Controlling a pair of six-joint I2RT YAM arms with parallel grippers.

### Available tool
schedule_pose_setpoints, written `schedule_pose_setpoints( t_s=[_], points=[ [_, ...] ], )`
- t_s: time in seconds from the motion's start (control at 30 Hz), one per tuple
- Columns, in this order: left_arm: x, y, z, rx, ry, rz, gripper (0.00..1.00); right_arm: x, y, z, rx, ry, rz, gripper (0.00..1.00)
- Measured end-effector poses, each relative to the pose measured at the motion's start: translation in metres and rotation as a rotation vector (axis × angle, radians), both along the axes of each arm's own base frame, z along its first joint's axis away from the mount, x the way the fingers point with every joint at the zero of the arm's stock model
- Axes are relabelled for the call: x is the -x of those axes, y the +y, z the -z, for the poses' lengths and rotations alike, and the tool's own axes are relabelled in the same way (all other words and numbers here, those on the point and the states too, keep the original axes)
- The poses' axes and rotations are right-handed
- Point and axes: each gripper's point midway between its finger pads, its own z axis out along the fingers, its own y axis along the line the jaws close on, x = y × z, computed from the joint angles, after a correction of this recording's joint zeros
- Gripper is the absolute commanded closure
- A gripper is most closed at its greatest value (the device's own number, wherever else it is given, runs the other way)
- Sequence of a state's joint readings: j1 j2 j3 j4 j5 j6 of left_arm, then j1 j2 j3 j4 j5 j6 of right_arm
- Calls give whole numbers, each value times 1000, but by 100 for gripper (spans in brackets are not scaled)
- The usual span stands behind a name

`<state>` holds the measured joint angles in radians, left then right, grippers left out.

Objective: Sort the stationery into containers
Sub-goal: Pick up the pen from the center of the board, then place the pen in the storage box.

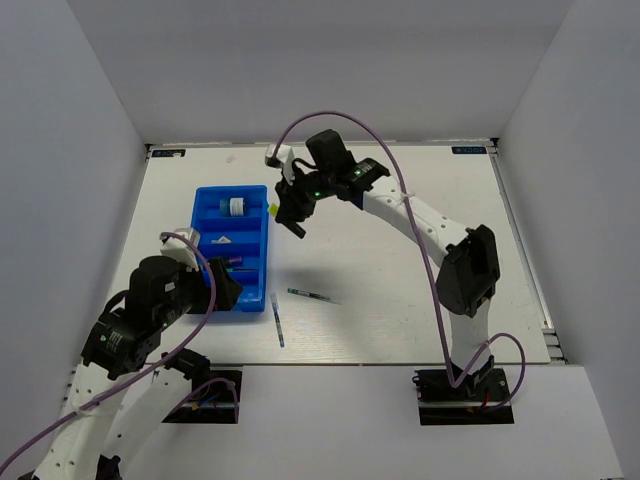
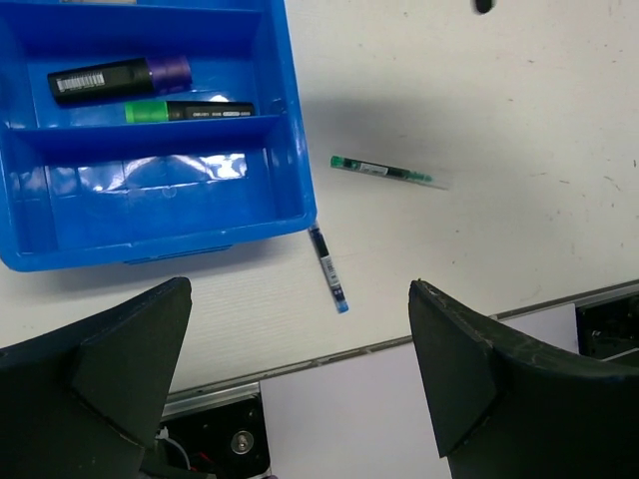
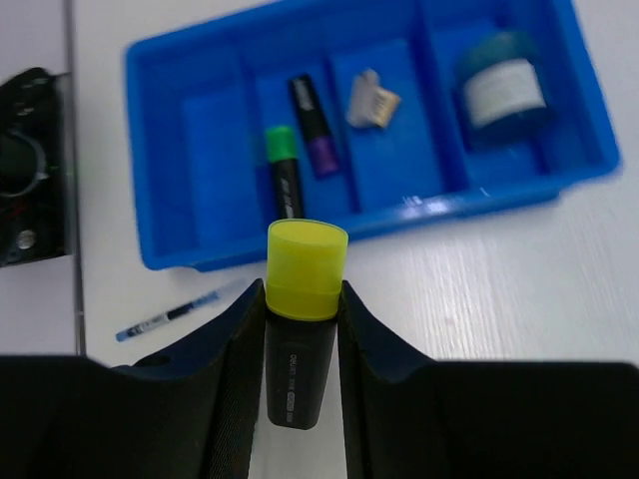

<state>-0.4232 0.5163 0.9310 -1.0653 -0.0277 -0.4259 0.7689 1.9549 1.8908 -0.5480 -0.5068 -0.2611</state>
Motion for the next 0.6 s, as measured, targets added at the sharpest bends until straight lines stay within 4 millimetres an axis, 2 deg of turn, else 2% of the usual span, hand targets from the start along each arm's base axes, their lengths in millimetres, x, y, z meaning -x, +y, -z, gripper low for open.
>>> schedule_pose_setpoints(
  t_s=[0.17, 0.4, 0.5, 0.6],
  points=[
    [-1, -3, -6, 14, -28, 14, 0, 26, 42, 4, -165, 60, -255, 100],
    [5, 0, -15, 34, -88, 19, 0, 28, 107, 39, -299, 80, -391, 100],
    [7, 1, -15, 36, -100, 21, 0, 25, 131, 44, -326, 32, -404, 100],
    [9, 2, -10, 30, -92, 23, 0, 26, 146, 46, -340, -20, -401, 100]
  ],
)
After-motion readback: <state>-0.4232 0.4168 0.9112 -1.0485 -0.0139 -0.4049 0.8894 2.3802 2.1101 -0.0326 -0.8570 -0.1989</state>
